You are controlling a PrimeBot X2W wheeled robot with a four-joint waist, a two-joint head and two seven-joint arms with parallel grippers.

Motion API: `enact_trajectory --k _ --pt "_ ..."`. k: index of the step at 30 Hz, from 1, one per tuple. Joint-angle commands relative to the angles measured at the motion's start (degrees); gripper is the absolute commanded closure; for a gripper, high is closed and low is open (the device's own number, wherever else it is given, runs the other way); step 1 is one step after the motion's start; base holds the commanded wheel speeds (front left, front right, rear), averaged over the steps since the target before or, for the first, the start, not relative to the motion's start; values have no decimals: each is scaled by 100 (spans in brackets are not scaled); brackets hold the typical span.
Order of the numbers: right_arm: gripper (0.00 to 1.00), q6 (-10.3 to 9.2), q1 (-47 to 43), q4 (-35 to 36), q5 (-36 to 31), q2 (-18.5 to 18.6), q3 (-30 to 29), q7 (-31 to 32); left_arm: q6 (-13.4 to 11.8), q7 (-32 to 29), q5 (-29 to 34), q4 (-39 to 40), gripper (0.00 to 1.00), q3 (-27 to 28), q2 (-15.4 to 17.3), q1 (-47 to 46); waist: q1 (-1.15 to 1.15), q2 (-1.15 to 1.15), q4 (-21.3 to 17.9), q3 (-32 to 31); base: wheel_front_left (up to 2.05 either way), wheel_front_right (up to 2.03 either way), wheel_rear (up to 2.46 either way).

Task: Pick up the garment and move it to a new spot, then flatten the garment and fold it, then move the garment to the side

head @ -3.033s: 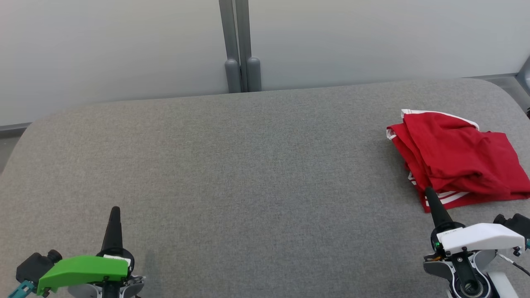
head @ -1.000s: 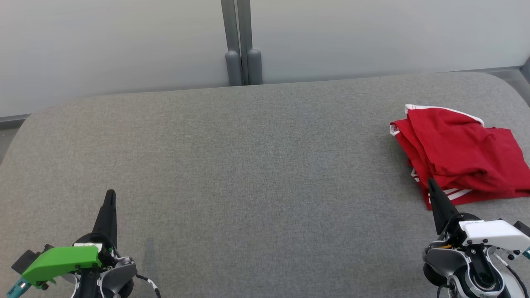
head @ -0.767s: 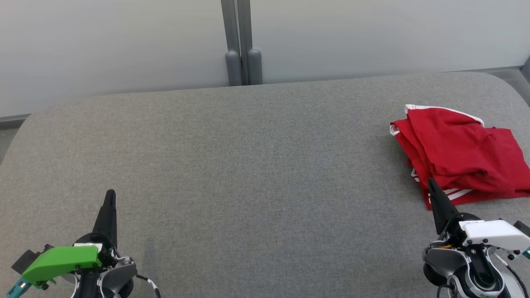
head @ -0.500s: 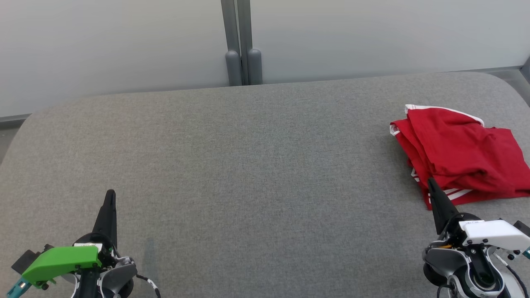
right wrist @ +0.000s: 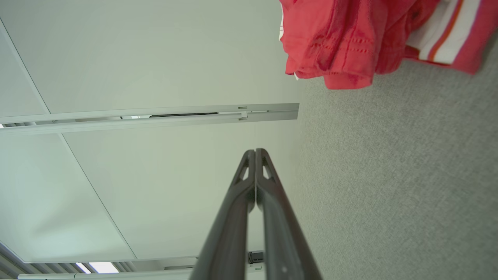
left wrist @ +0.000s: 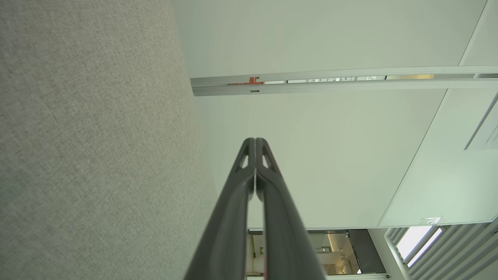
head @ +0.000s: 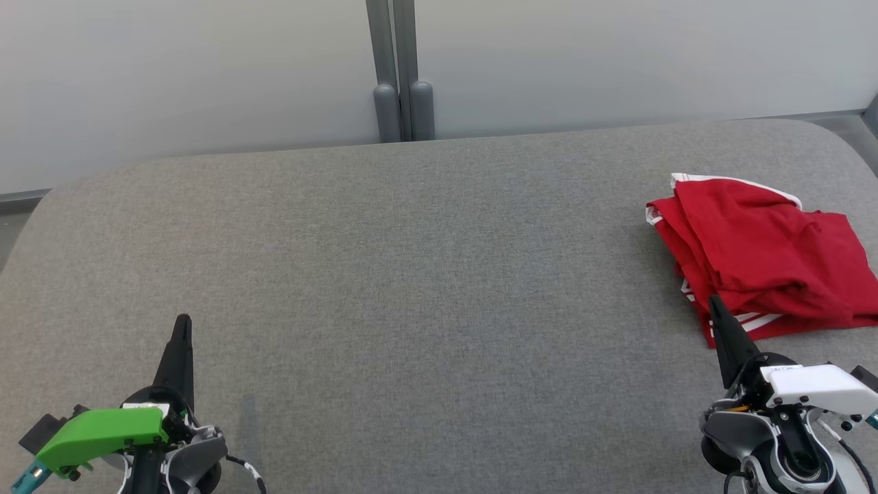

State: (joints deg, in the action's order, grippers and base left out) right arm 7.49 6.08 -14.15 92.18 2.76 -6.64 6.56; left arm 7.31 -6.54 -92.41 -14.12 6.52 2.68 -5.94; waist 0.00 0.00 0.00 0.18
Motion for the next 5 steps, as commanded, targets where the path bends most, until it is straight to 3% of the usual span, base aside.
enact_trajectory --k 1,5 --pt "100 0 25 27 33 6 -13 23 33 -21 -1 13 100 12 38 -61 0 0 0 0 0 0 0" --pt "100 0 25 27 33 6 -13 24 33 -21 -1 13 100 12 38 -61 0 0 0 0 0 0 0"
